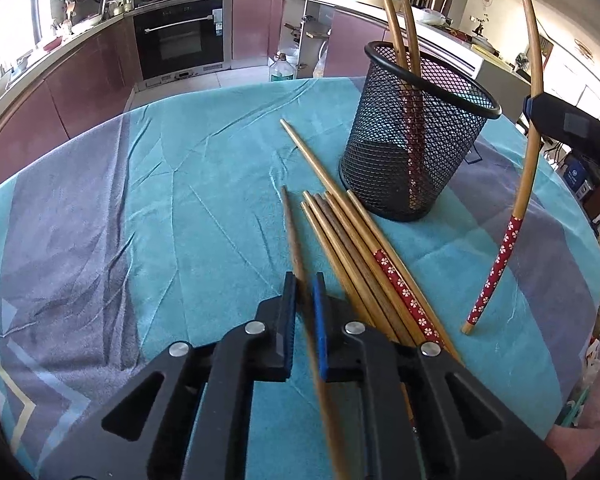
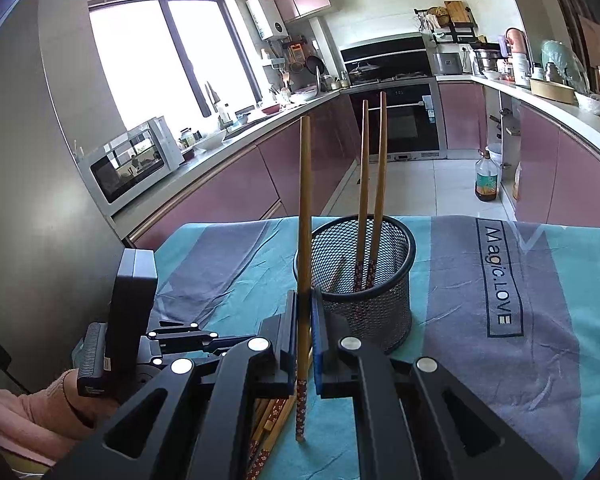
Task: Organize utensils
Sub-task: 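Grasp another chopstick with the left gripper while the right holds its chopstick above the cup, then lower the right gripper's chopstick into the cup while the left carries its chopstick over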
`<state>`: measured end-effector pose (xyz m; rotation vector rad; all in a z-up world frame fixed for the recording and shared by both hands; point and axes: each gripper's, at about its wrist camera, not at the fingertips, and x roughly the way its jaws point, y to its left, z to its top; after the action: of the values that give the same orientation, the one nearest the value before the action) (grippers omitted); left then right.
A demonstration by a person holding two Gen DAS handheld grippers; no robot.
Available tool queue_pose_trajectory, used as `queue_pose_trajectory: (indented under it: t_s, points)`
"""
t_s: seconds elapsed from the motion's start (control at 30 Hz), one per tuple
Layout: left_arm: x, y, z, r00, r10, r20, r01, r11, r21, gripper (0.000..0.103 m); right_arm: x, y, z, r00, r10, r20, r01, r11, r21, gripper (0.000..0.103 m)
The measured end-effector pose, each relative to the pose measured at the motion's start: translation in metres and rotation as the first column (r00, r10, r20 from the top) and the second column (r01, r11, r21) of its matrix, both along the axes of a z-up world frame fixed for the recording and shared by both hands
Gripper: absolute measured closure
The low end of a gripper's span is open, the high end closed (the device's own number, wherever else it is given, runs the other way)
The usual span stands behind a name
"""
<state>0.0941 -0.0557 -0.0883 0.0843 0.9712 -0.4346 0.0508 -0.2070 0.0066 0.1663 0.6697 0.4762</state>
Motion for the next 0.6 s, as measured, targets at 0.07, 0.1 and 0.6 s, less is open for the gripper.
queue_pose_trajectory:
  t_s: [0.07, 0.1, 0.6]
  points:
    - [-0.001, 0.003, 0.001, 1.0, 0.005, -0.003, -0.005, 1.0, -0.021, 0.096, -0.001, -0.001, 0.002, 1.0, -0.001, 0.006, 0.001, 1.0, -0.001, 0.098]
    - [-0.002, 0.005, 0.003, 1.0, 0.005, -0.001, -0.005, 1.0, -0.029, 0.096, -0.002, -0.001, 0.004, 1.0, -0.003, 0.011, 0.003, 1.0, -0.001, 0.098]
    - [-0.023, 0.037, 0.09, 0.991, -0.047, 0.128, 0.082, 0.955, -0.287, 0.096, -0.007, -0.008, 0.04, 0.995, 0.002, 0.103, -0.003, 1.0, 0.011, 0.098]
